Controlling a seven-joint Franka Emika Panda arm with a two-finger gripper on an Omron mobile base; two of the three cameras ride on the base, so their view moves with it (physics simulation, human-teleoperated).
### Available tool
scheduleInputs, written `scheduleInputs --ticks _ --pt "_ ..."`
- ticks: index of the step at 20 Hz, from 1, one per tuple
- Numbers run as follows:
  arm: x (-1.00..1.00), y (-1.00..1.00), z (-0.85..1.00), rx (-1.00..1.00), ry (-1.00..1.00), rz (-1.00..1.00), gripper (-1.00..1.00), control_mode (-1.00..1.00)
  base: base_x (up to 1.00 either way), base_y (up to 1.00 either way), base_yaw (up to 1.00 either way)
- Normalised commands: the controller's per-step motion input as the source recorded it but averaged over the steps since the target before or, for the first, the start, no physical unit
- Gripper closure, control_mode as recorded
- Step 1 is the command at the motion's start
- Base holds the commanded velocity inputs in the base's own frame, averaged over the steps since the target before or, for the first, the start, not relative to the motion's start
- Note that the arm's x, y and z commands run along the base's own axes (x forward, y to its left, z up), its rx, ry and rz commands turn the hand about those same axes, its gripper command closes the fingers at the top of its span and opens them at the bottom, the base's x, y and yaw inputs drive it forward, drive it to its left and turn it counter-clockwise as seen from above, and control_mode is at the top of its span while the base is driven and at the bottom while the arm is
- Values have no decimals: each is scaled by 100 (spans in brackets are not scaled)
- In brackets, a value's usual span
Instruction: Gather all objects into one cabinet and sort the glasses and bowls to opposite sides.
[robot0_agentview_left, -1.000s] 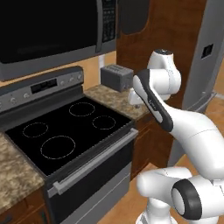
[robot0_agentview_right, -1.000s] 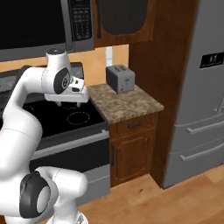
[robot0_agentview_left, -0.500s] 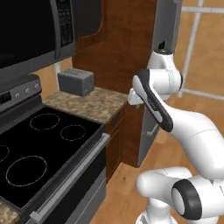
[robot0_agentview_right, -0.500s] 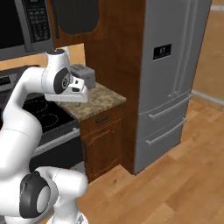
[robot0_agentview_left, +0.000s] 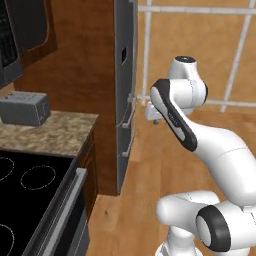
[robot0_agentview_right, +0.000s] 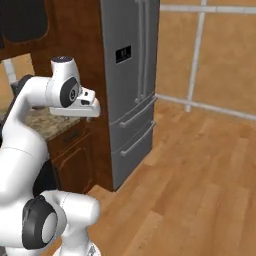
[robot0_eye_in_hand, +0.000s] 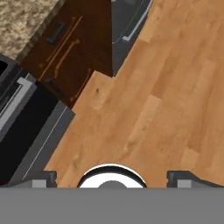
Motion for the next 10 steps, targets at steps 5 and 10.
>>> scheduleInputs --ticks 5,10 --pt "0 0 0 0 0 0 -100 100 0 -1 -61" --pt "0 0 0 0 0 0 -100 100 0 -3 -70"
